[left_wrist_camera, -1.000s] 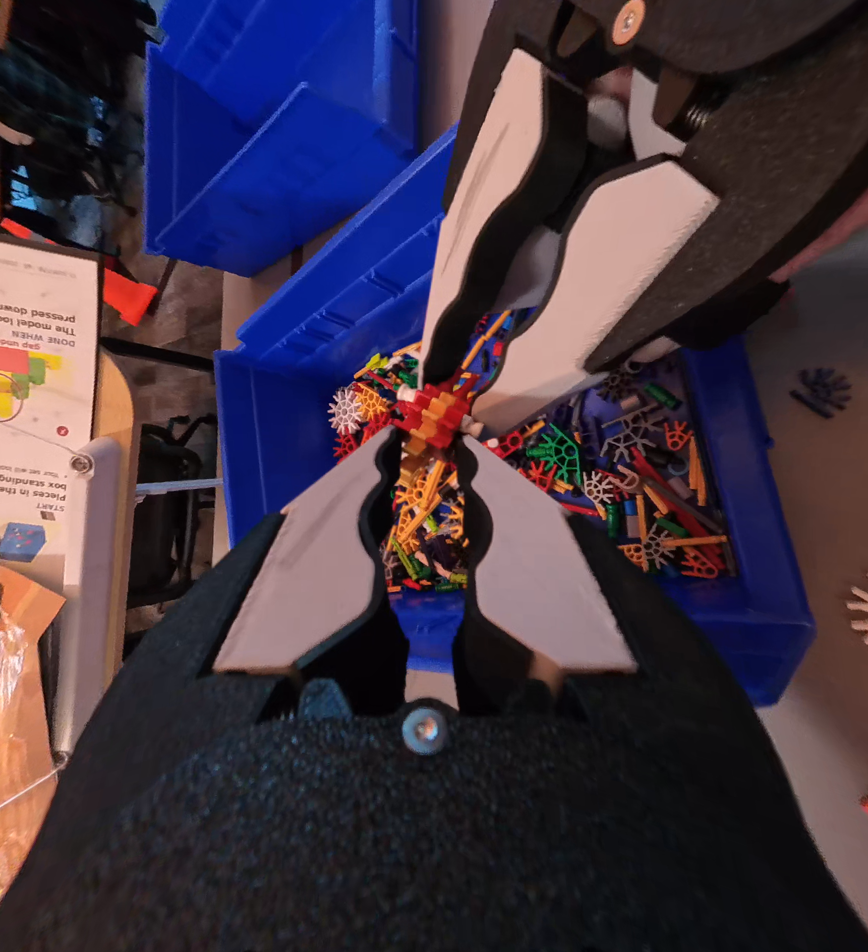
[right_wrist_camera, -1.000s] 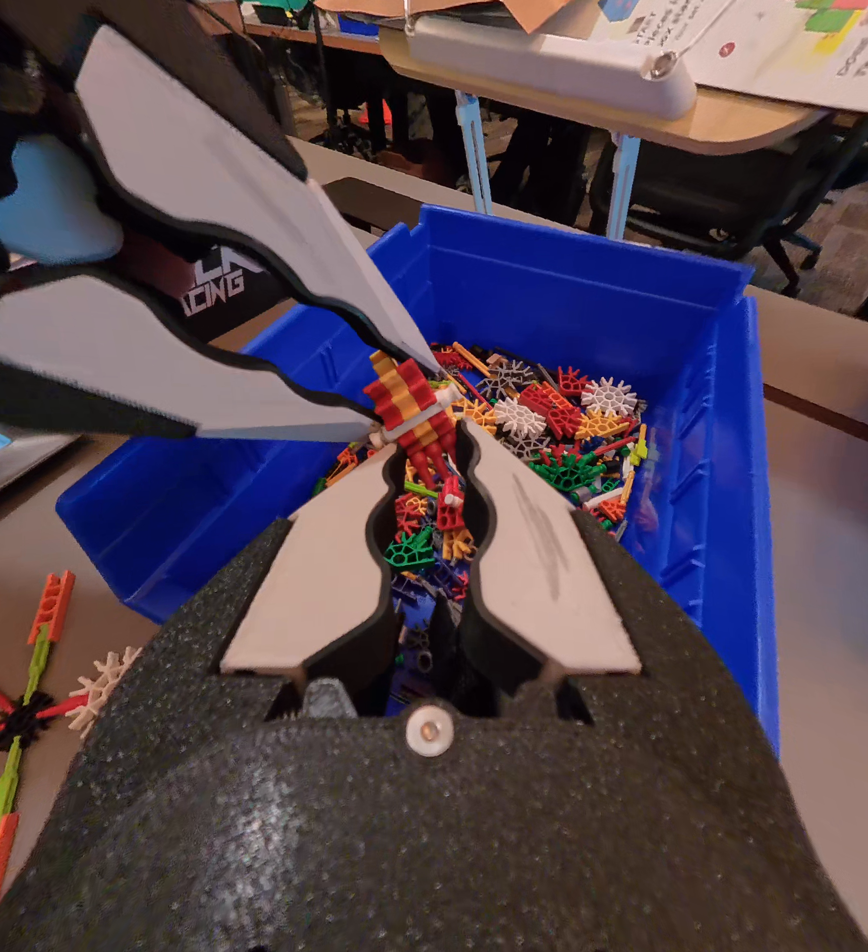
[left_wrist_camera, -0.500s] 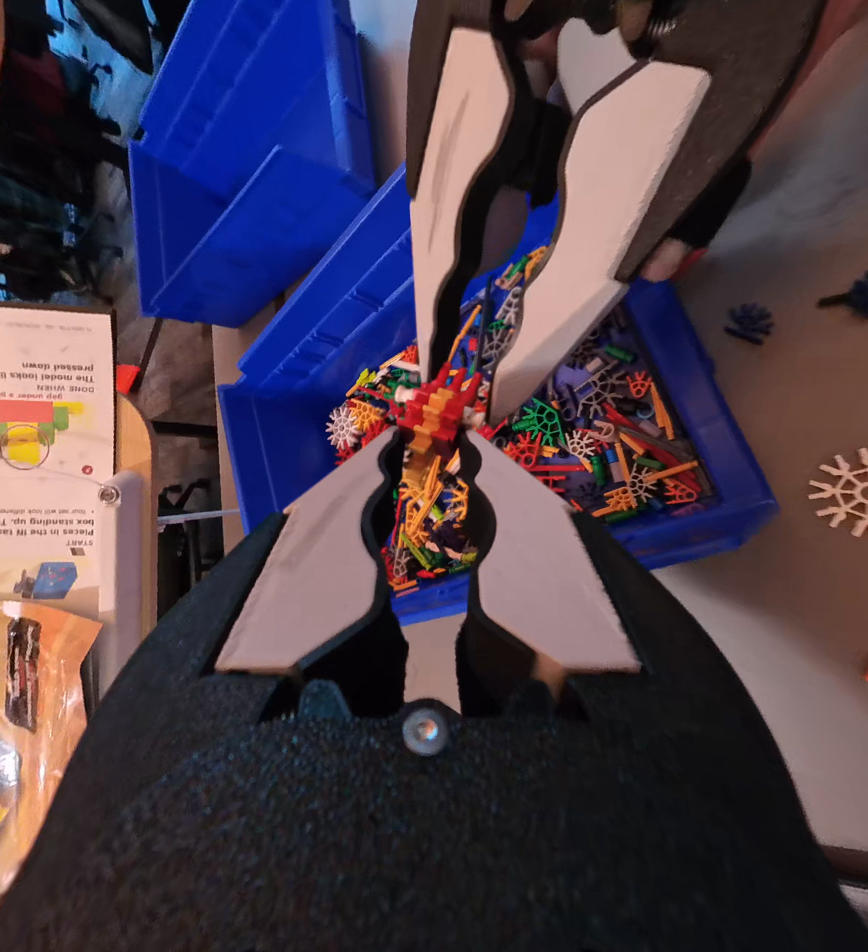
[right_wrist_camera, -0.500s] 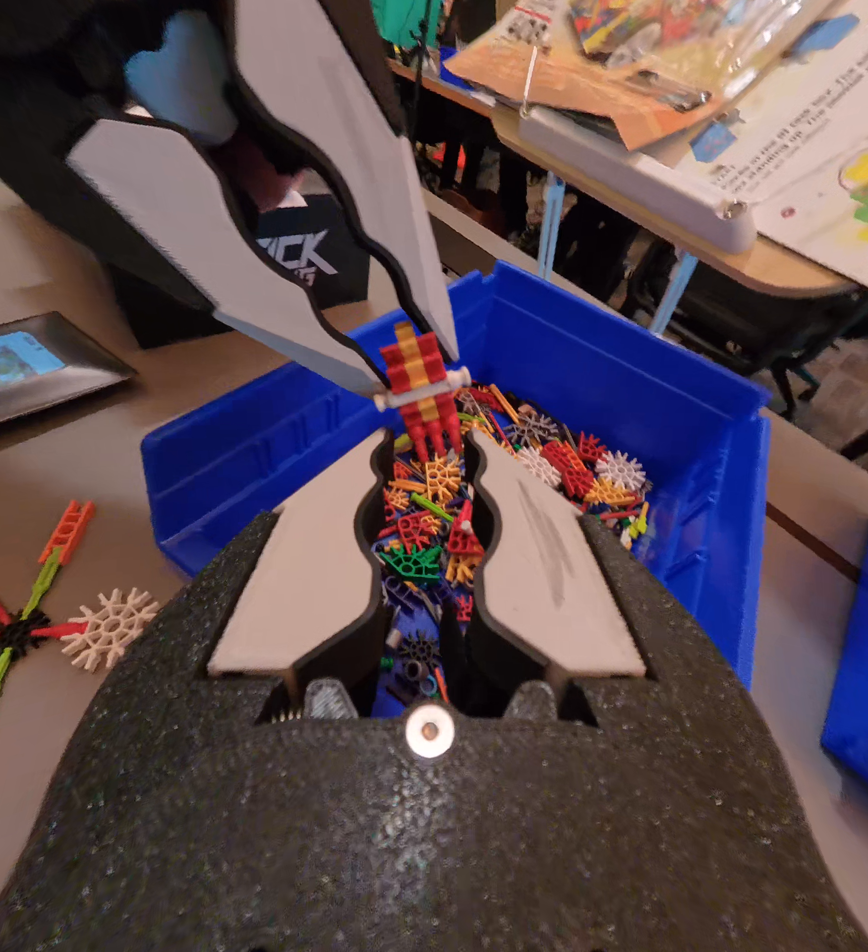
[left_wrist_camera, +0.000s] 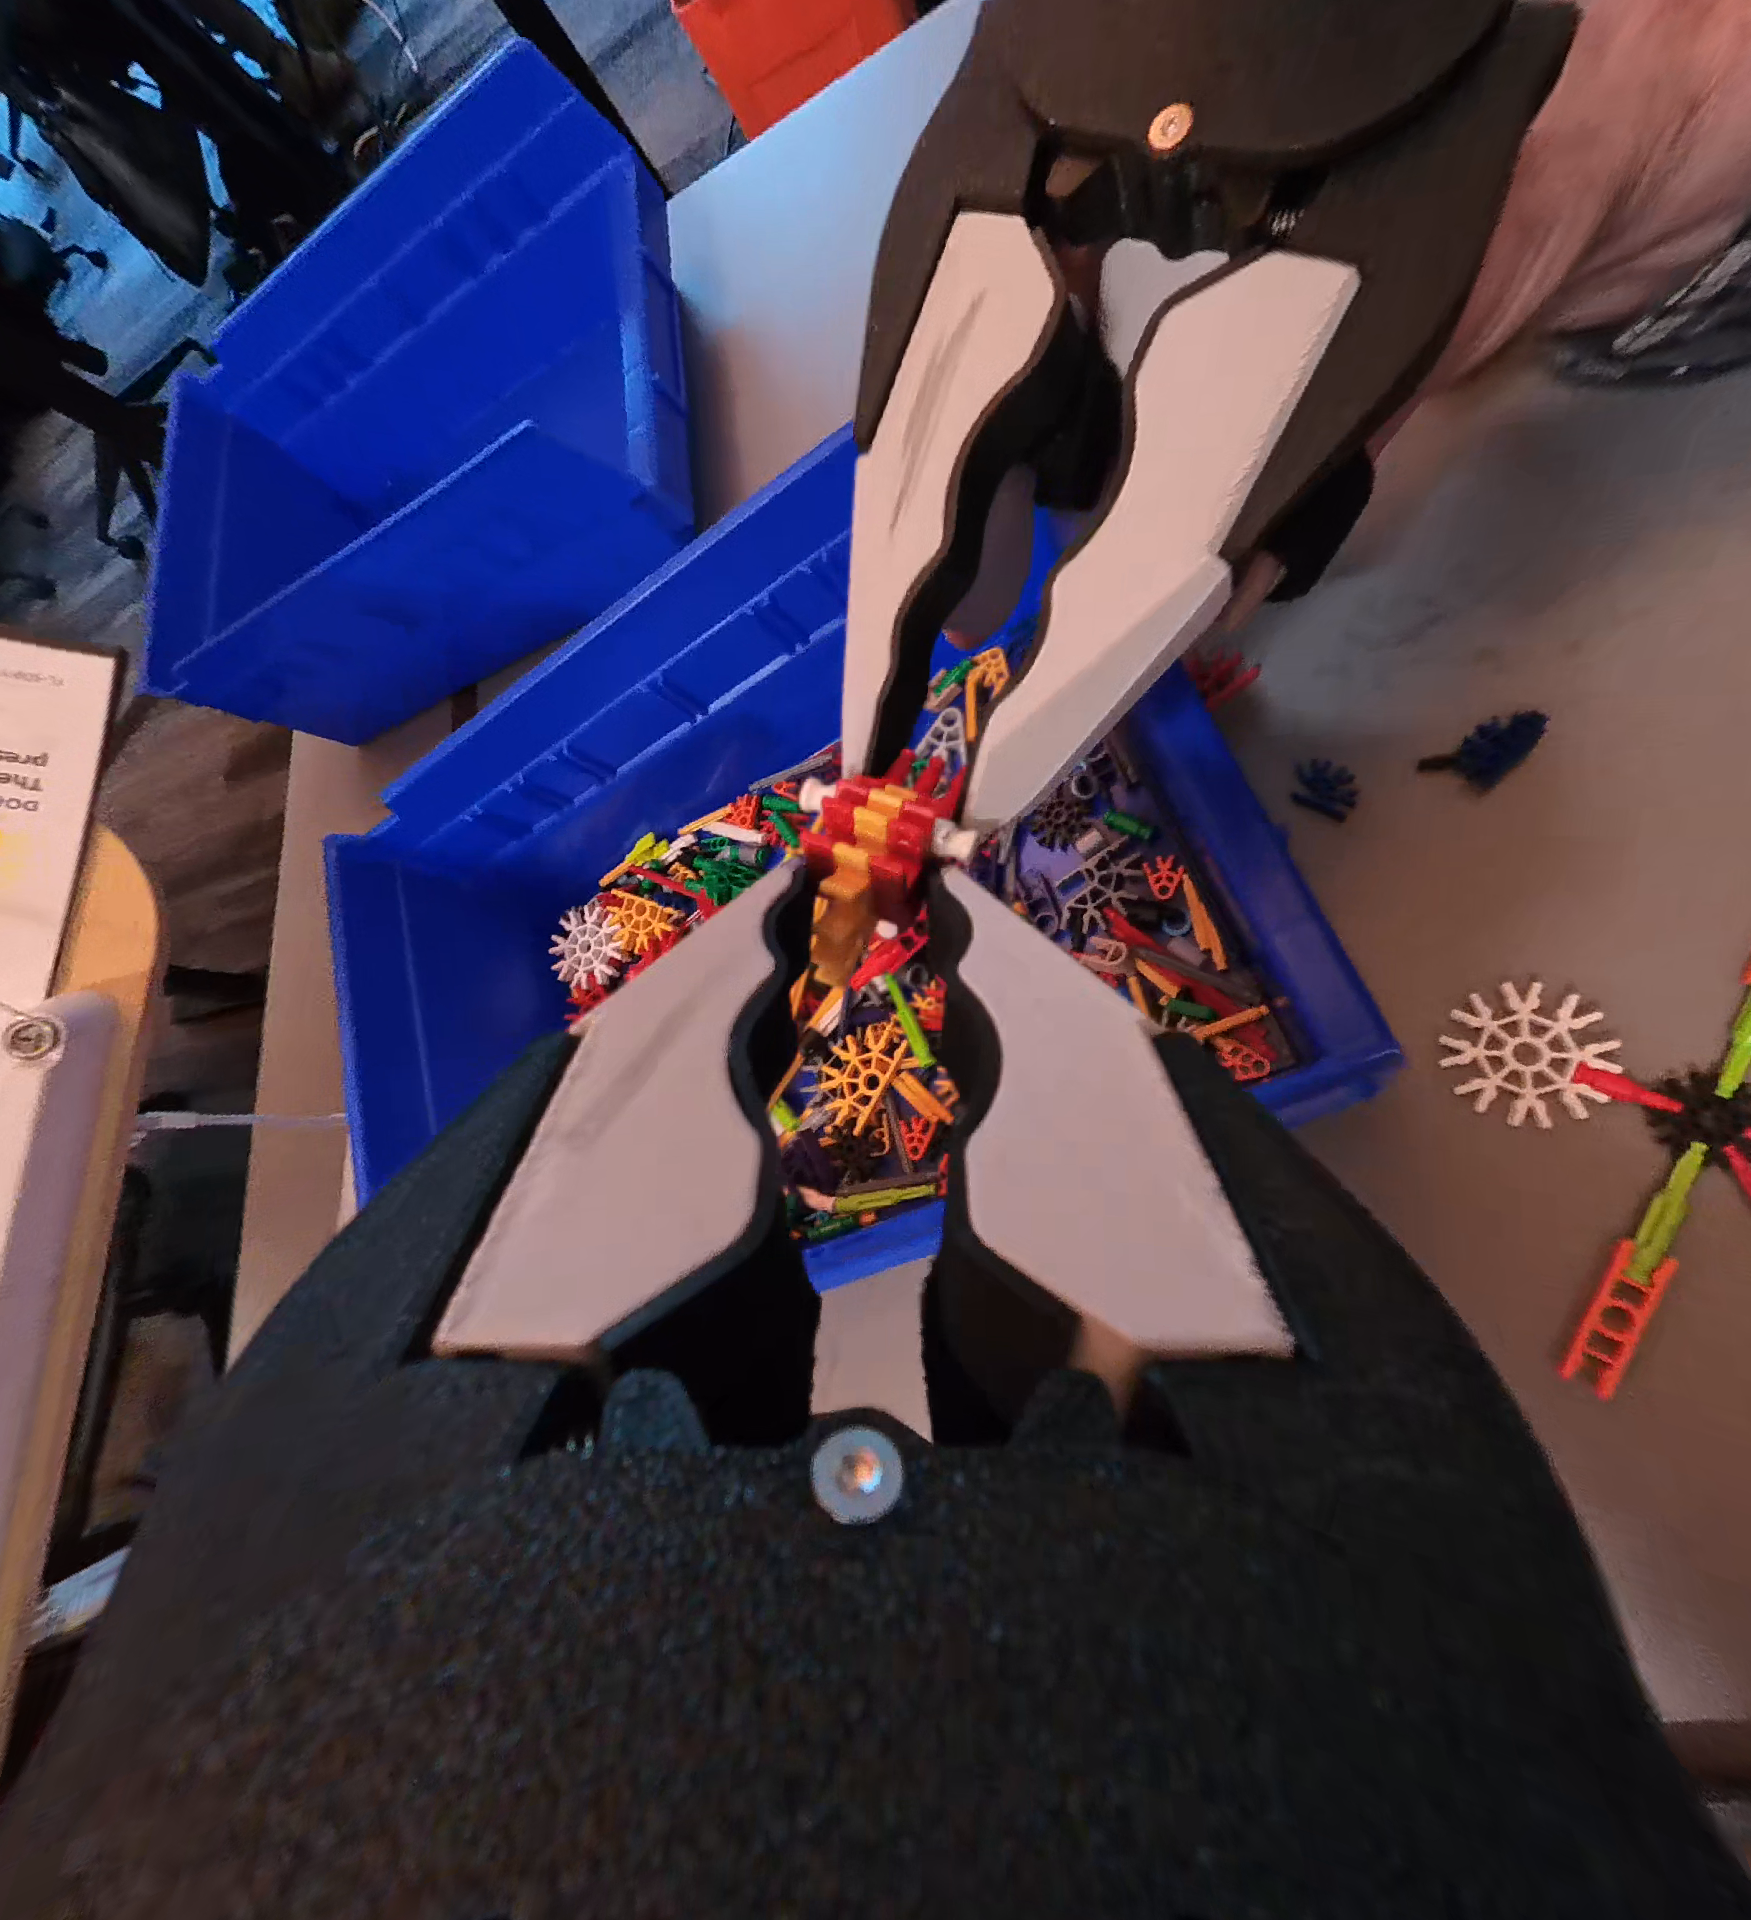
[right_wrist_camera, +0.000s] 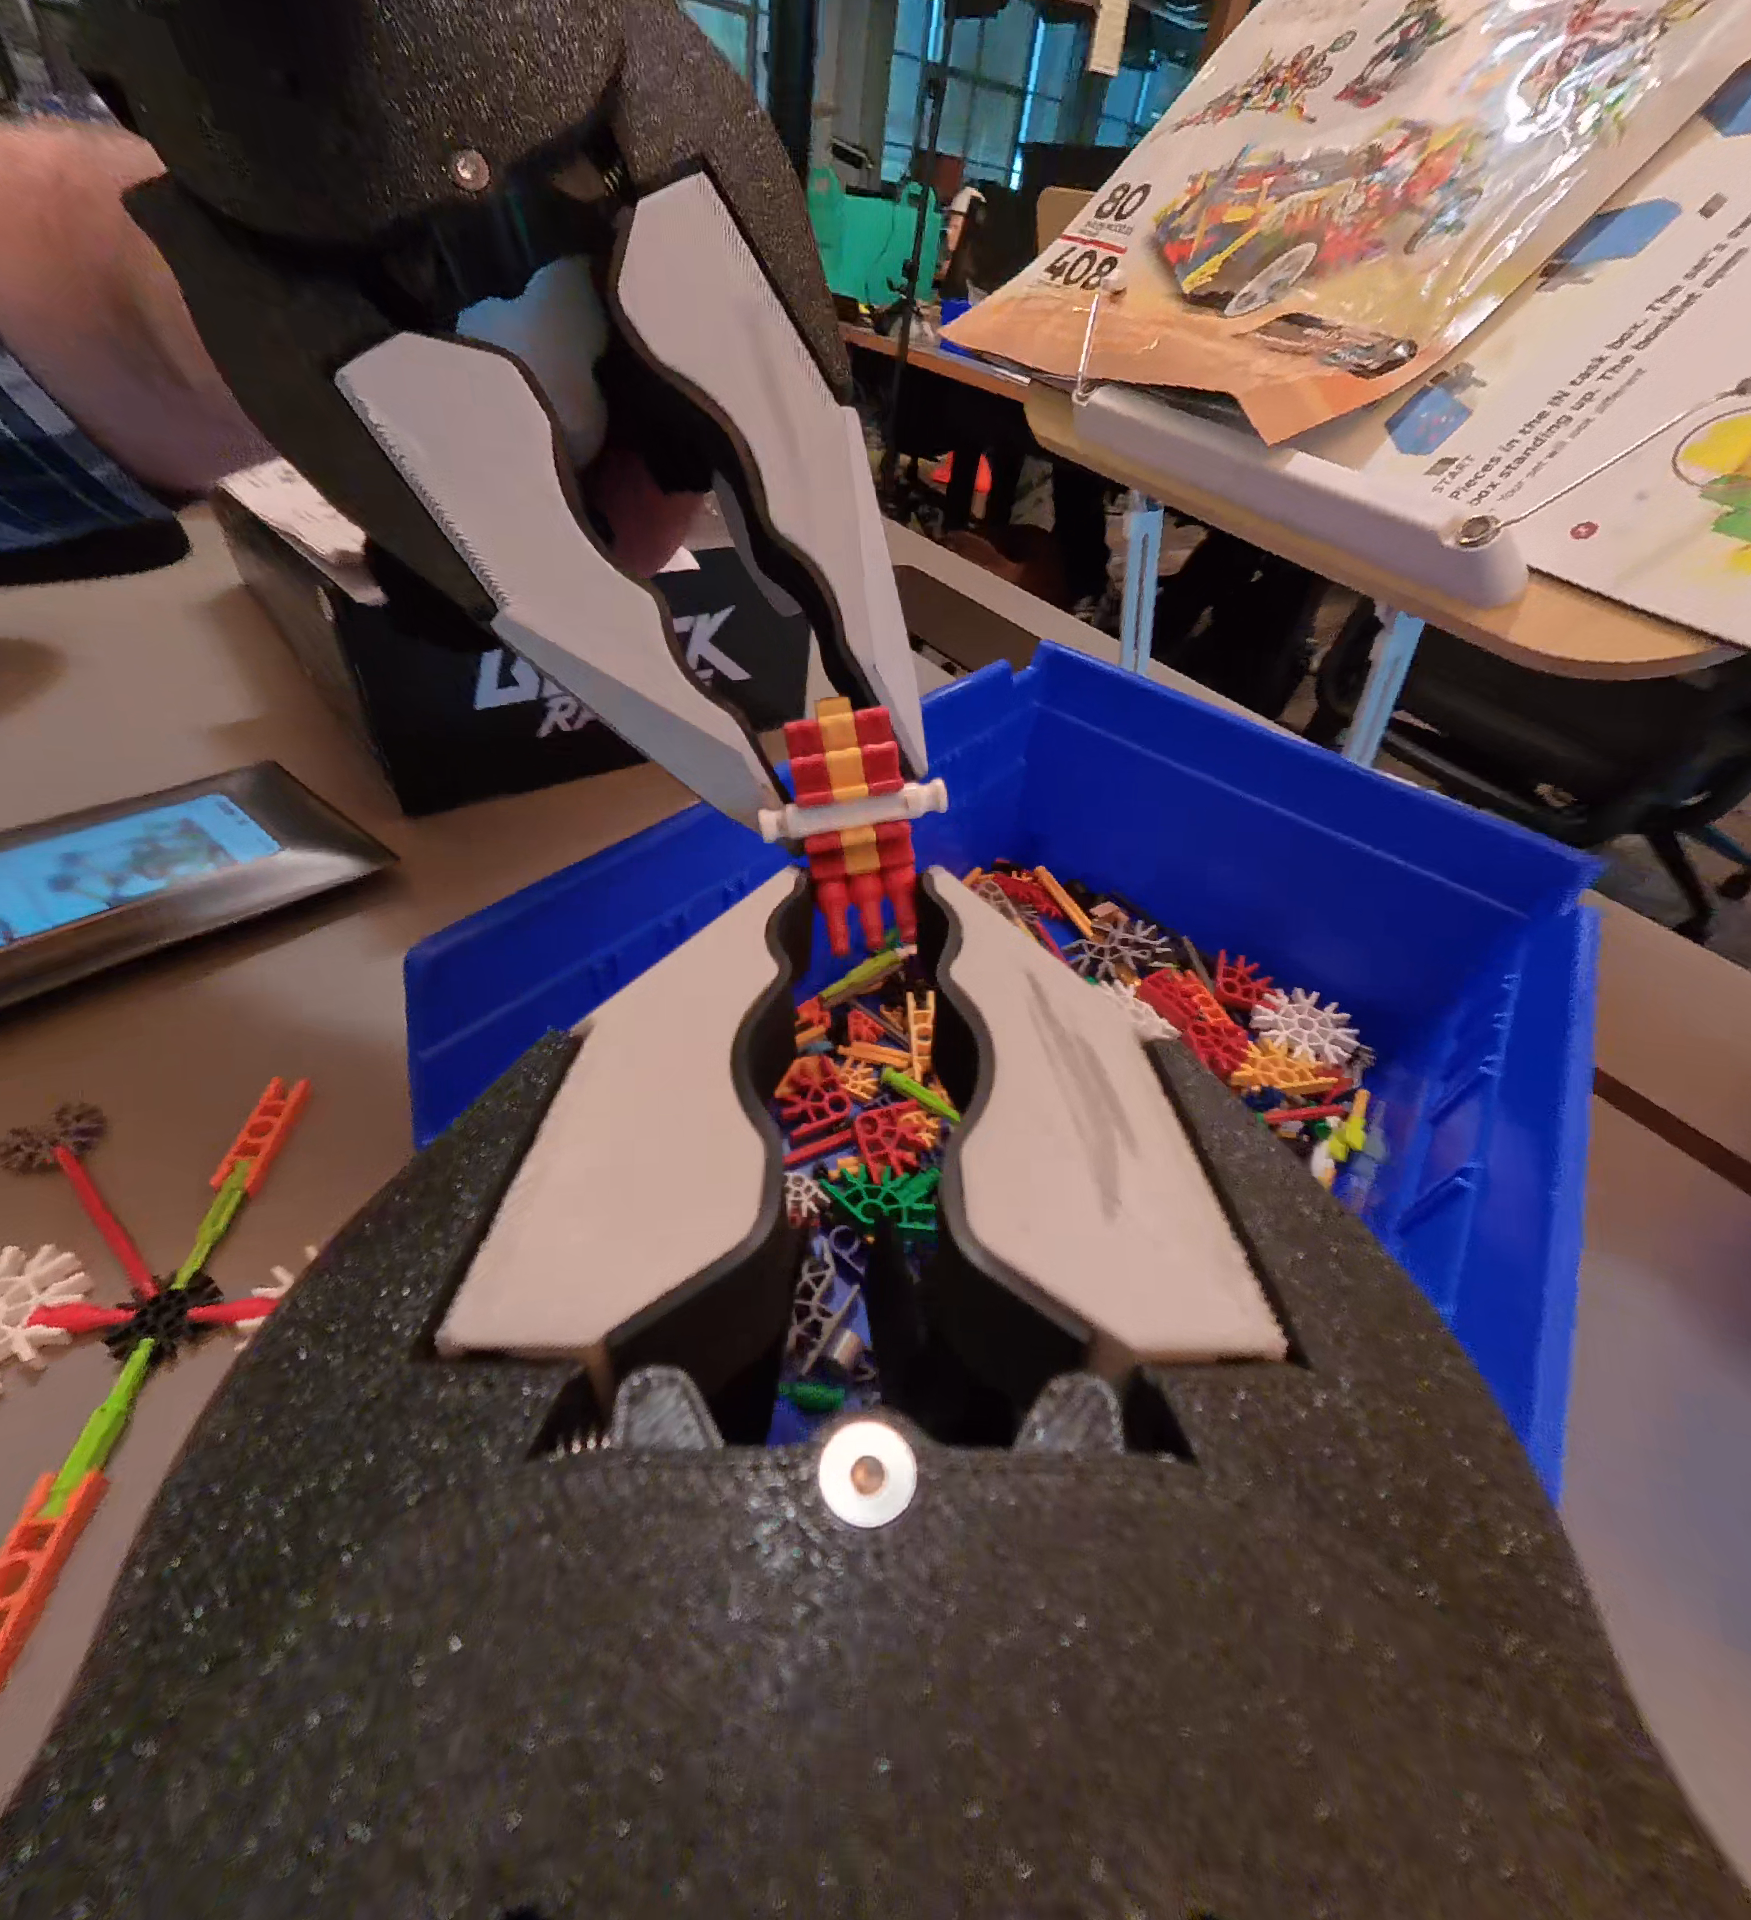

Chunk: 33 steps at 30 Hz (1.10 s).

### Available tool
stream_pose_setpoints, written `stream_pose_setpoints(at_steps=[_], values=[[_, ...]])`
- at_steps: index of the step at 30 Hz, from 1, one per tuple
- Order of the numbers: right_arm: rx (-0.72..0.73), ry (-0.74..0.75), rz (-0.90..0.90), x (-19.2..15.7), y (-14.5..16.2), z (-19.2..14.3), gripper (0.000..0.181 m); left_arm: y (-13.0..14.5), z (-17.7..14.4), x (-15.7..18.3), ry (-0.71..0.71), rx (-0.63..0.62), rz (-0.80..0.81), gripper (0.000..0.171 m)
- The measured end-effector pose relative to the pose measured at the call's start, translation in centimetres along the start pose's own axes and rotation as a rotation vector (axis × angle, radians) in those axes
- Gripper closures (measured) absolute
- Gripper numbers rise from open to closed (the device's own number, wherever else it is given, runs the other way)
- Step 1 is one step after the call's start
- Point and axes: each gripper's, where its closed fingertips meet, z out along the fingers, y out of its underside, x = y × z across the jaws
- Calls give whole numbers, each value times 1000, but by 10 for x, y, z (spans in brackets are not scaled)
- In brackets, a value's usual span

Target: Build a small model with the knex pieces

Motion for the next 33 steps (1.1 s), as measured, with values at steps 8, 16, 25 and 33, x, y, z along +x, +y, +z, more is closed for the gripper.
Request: stream_pose_setpoints(at_steps=[8,16,25,33], values=[[113,-116,246,0,-11,-6,164,-14,-5,-3,82,175,-208,151],[85,63,107,17,-8,-8,154,-2,2,-12,66,115,-381,152],[41,218,-205,11,-14,-6,170,1,10,-8,29,26,-444,152],[-20,233,-250,13,-5,-3,166,2,11,-11,-29,-7,-506,152]])
